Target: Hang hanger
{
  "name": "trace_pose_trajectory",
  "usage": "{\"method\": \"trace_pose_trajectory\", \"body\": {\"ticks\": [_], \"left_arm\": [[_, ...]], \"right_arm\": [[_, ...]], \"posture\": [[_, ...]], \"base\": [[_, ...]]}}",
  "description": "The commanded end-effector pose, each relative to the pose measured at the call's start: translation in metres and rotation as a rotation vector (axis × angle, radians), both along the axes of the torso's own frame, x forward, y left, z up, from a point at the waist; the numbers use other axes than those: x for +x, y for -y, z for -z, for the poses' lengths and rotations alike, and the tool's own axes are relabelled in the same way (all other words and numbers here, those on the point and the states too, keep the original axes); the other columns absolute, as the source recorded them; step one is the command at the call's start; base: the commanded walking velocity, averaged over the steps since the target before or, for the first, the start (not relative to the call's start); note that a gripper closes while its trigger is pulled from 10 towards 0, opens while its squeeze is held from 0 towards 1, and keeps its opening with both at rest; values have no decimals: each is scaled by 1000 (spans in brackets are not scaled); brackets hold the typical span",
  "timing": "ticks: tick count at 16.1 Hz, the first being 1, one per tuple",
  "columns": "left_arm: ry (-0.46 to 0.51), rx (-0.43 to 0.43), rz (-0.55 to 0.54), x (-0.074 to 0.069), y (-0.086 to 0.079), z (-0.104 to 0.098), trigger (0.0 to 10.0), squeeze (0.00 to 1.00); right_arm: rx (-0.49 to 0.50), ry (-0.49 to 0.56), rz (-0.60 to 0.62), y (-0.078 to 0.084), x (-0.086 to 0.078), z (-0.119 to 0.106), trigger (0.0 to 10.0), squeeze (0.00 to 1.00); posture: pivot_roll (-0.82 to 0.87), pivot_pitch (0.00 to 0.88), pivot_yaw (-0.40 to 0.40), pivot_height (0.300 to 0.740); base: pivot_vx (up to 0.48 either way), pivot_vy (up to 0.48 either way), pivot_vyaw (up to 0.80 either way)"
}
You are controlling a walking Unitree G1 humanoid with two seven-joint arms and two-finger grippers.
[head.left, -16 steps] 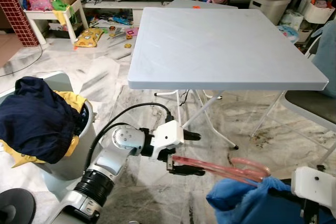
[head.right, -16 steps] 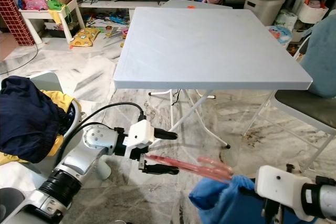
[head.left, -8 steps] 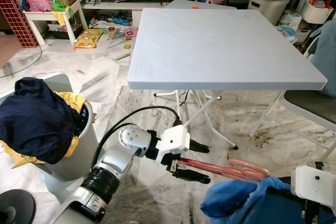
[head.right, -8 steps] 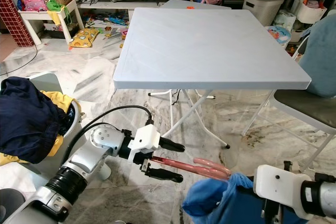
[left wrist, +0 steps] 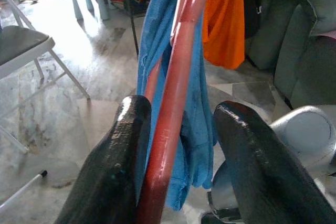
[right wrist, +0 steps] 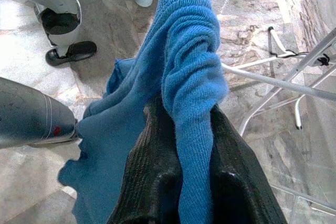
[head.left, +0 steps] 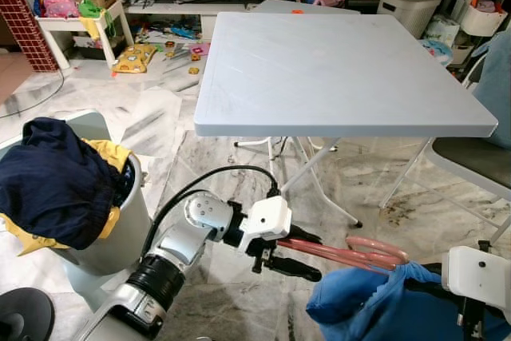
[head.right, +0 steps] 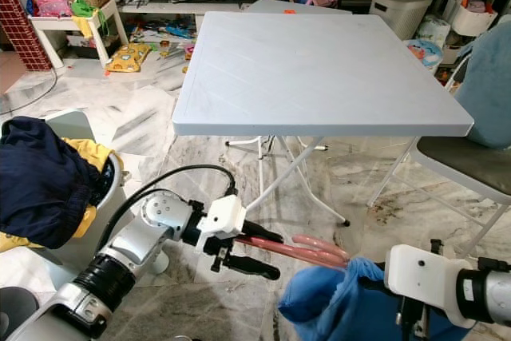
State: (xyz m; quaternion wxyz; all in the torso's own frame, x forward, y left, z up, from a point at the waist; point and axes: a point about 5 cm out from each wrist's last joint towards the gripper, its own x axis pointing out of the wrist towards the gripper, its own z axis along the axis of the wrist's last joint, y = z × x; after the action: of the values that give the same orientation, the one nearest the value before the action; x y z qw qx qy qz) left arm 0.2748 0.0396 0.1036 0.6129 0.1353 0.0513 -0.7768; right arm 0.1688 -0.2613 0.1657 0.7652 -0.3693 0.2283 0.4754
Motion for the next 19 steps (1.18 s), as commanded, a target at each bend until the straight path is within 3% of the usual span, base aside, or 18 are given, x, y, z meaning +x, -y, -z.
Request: {"method": "trace_pose_trajectory", "body": {"ticks": [1, 7, 15, 18, 19], "left_arm": [[32, 11, 18, 4, 4, -6, 0, 0], [63, 5, 6, 11, 6, -12, 0, 0], [37, 50, 48, 7, 6, -4, 0, 0], [-4, -1, -64, 14, 5, -3, 0, 0], [-18, -12, -103, 17, 4, -3, 0, 0]], "right_arm": [[-2, 21, -28, -2, 2, -8, 10000, 0], [0, 4, -35, -3, 1, -6, 10000, 0], [5, 38, -20, -5, 6, -4, 10000, 0], [40, 85, 17, -10, 18, -2, 10000, 0], [63, 85, 34, -11, 22, -3, 10000, 714]], "posture": [[-73, 0, -21, 740], [-74, 0, -20, 740], [-73, 0, -15, 740], [-70, 0, -19, 740], [-66, 0, -24, 740]], "base": [[0, 0, 0], [0, 0, 0], [0, 0, 0], [0, 0, 0], [0, 0, 0]]}}
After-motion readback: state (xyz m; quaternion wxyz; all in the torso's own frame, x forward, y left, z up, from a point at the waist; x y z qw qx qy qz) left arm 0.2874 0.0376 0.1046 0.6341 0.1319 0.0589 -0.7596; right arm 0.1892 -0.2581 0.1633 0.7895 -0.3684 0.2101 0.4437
